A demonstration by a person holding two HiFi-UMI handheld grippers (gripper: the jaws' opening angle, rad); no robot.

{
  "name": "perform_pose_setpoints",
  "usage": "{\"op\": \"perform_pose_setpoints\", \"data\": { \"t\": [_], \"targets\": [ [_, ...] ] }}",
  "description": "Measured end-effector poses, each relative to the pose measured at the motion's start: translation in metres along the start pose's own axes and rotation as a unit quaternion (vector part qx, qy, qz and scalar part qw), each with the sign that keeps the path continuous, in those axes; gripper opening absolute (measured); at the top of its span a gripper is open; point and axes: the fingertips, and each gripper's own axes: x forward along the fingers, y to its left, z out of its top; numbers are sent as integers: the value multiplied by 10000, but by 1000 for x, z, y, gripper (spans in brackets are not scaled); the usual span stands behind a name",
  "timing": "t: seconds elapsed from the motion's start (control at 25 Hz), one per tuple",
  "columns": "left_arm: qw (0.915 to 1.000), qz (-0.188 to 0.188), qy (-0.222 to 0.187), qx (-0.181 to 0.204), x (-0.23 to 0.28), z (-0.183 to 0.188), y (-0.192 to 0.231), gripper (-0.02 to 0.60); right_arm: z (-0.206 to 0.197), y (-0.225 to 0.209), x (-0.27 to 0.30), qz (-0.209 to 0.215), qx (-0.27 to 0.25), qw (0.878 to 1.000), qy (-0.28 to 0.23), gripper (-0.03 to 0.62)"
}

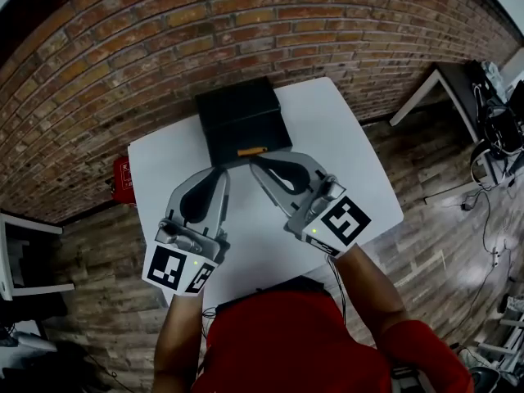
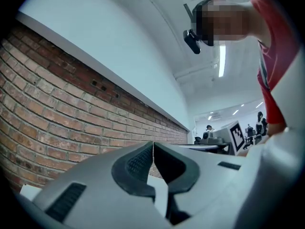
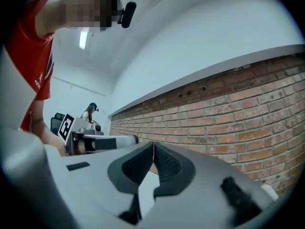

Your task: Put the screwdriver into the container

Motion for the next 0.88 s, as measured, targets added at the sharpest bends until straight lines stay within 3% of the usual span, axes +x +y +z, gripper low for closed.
{"op": "perform_pose_setpoints", "data": {
  "t": [0.88],
  "targets": [
    [9997,-228,31,-87,-7,-5,-14,12,-4,20,-10,-28,31,10000,54,31]
  ]
}}
